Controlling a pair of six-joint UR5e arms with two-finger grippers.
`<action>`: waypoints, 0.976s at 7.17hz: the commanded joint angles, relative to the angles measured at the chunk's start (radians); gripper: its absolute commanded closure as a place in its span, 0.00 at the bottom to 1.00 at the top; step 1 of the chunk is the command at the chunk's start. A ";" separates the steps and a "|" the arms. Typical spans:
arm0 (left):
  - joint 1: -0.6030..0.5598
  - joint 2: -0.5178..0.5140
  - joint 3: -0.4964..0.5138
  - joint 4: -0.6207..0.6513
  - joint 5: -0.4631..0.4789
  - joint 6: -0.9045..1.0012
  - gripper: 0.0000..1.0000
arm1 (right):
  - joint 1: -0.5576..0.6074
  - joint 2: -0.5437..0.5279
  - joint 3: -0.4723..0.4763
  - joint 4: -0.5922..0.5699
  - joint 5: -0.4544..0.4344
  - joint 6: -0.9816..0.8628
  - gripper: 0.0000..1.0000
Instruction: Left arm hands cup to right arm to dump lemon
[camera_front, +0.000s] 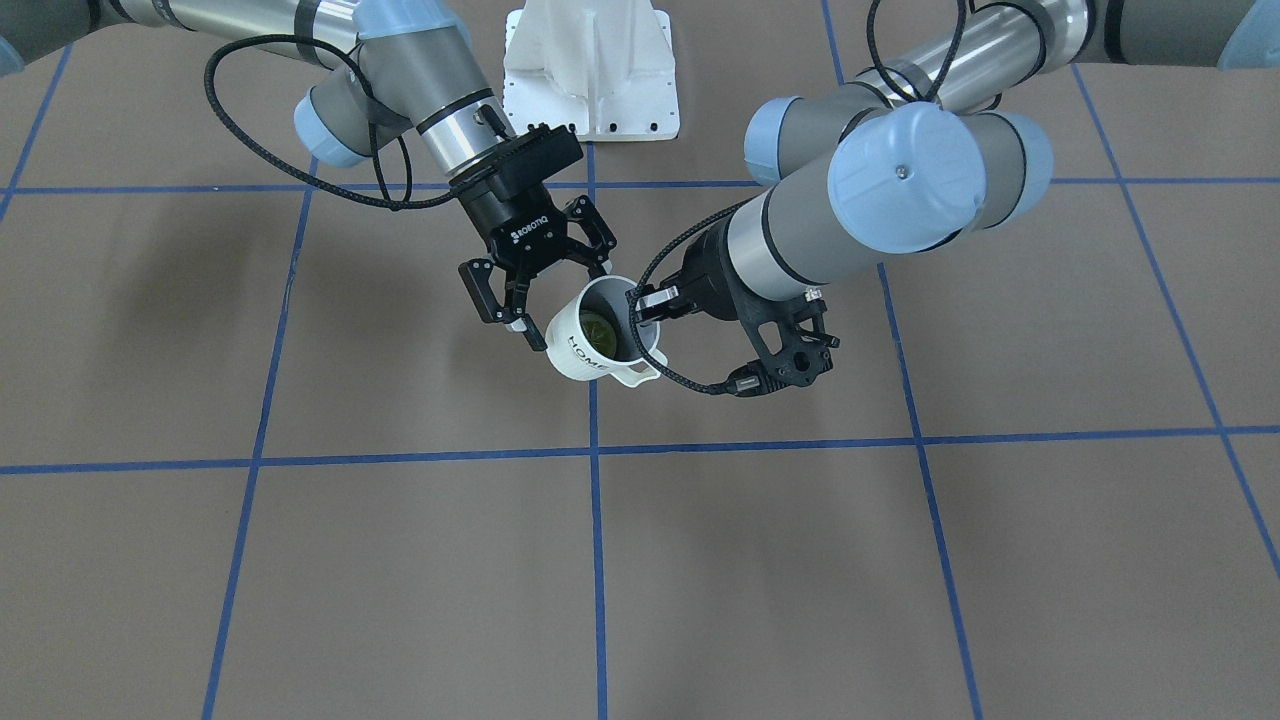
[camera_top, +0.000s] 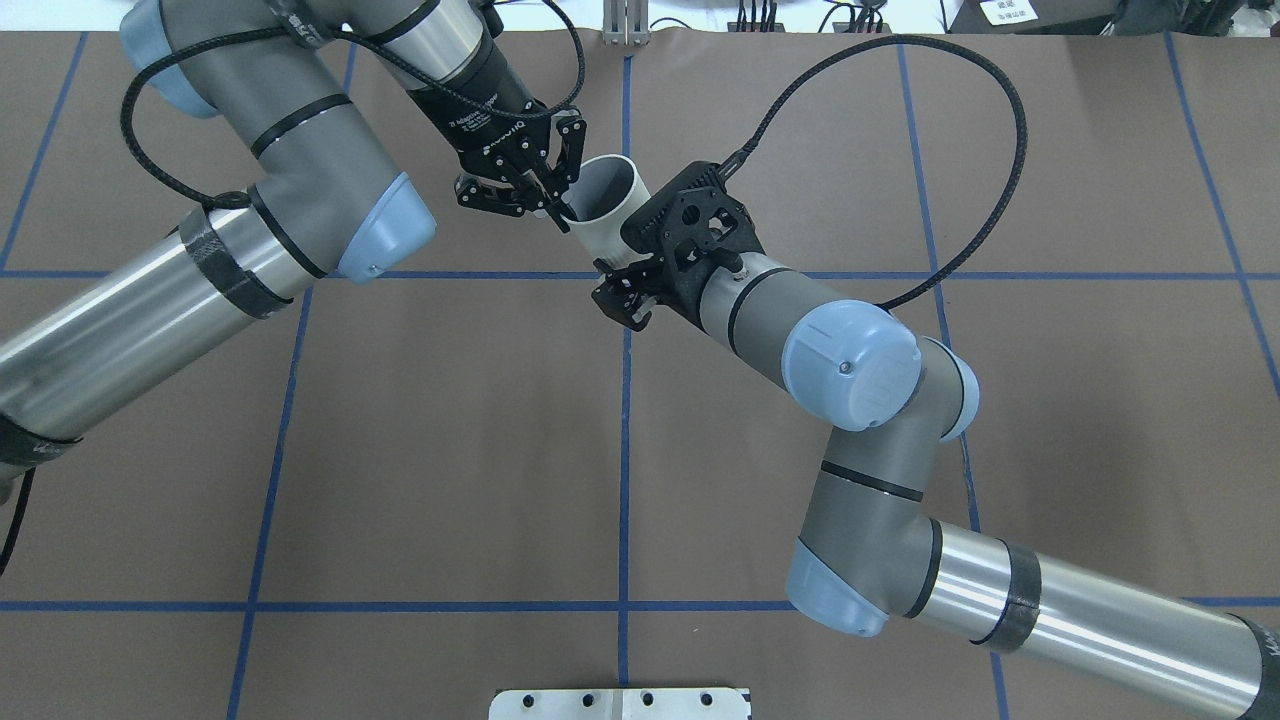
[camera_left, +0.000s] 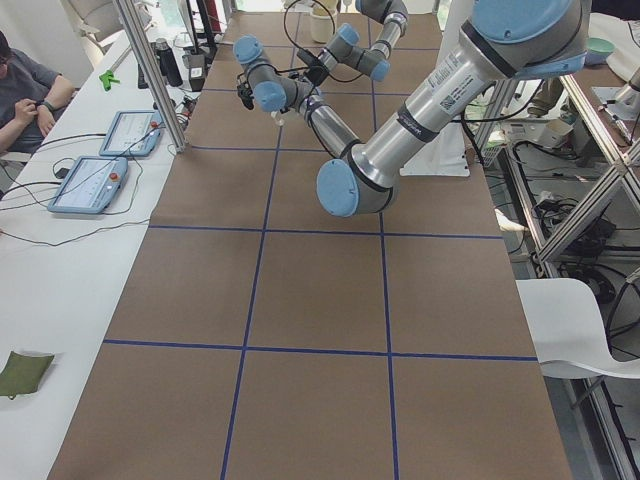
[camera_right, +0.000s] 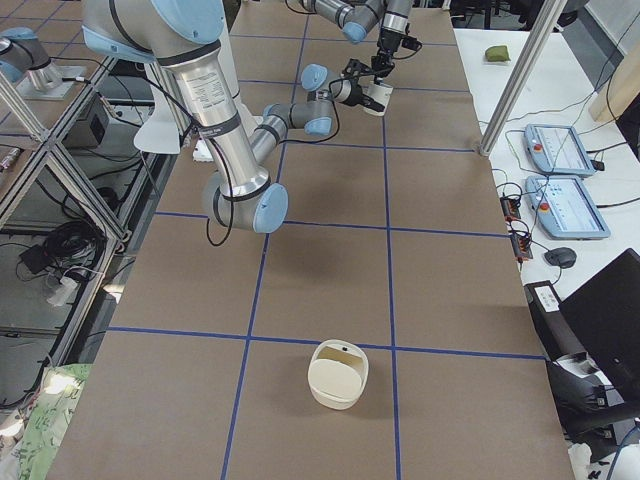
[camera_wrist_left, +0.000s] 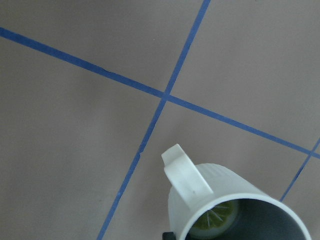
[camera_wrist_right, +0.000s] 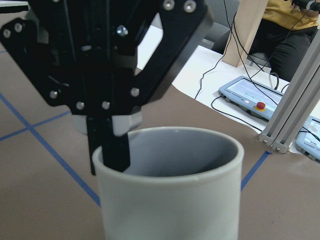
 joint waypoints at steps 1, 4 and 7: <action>0.002 0.000 -0.014 0.000 -0.007 0.000 1.00 | 0.000 0.000 -0.005 0.002 0.000 0.000 0.00; 0.013 0.002 -0.027 0.000 -0.007 0.000 1.00 | 0.000 0.001 -0.009 0.003 0.001 0.002 0.01; 0.019 0.003 -0.047 -0.003 -0.007 0.000 0.96 | 0.000 0.010 0.003 -0.006 0.006 0.017 0.65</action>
